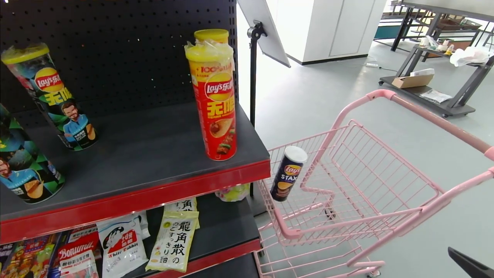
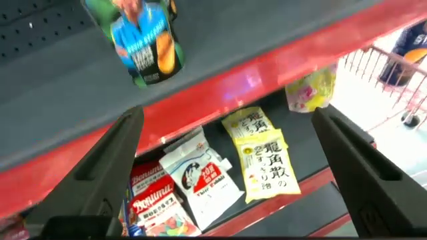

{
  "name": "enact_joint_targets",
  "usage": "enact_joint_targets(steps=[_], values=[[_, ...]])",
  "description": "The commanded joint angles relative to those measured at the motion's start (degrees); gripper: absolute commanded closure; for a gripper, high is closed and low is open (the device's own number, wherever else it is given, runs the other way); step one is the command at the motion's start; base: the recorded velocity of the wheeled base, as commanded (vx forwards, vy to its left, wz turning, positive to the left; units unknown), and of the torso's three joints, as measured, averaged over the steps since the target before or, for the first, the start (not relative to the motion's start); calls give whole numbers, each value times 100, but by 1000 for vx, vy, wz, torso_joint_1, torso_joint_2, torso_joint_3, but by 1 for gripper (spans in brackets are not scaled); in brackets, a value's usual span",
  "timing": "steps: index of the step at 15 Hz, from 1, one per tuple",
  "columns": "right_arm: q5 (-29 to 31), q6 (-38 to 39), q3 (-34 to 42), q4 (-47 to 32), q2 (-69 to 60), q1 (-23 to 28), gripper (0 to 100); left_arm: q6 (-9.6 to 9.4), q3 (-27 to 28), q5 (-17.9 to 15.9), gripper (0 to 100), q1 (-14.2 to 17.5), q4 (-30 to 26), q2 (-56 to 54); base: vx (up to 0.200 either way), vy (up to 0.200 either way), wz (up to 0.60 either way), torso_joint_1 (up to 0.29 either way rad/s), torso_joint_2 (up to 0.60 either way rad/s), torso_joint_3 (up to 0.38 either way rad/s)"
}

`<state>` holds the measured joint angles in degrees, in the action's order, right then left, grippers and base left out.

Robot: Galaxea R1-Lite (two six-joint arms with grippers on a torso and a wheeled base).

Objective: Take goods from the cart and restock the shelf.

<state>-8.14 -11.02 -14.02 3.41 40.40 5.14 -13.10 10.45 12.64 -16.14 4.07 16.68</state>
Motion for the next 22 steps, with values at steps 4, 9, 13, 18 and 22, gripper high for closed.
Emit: enact_joint_targets(steps=[4,9,13,18,22], values=[[-91,-120,-57,19,741,-22,0,-87,-16,1,0,-3,6,2,0,0,0,-194,528,330],[-486,601,-769,1724,2982,-1051,0,-105,28,19,0,-3,6,46,0,0,0,-35,98,64],[-592,970,-1551,2656,4775,-1745,0,-17,54,-324,0,-21,6,187,0,0,0,0,0,0],[-574,1058,-2474,3491,6428,-1929,0,-17,80,-280,0,-3,6,319,0,0,0,0,0,0],[-530,1357,-3256,3517,7184,-2096,0,-43,36,-201,0,6,6,424,0,0,0,0,0,0]])
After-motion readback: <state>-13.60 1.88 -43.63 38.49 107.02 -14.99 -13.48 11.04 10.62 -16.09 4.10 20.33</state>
